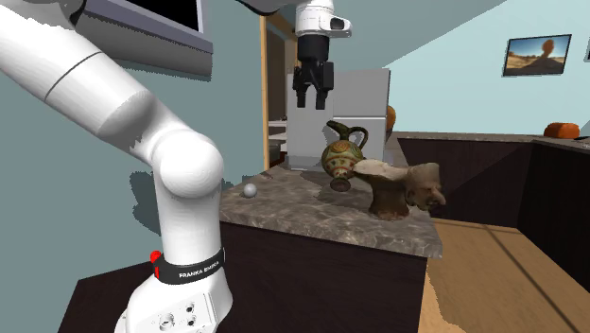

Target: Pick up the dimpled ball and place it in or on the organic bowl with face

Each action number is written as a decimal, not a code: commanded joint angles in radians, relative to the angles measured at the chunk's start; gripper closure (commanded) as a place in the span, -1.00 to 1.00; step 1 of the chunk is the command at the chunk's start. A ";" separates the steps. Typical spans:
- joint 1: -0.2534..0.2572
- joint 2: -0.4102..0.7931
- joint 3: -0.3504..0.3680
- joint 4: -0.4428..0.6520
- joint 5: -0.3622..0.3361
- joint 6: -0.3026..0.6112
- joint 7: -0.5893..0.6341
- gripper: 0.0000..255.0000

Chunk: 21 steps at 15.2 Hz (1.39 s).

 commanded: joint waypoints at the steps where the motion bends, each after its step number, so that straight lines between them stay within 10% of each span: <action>1: 0.000 0.000 0.000 0.000 0.000 0.000 0.000 -1.00; 21: 0.186 -0.037 0.544 -0.402 0.203 0.232 0.446 -1.00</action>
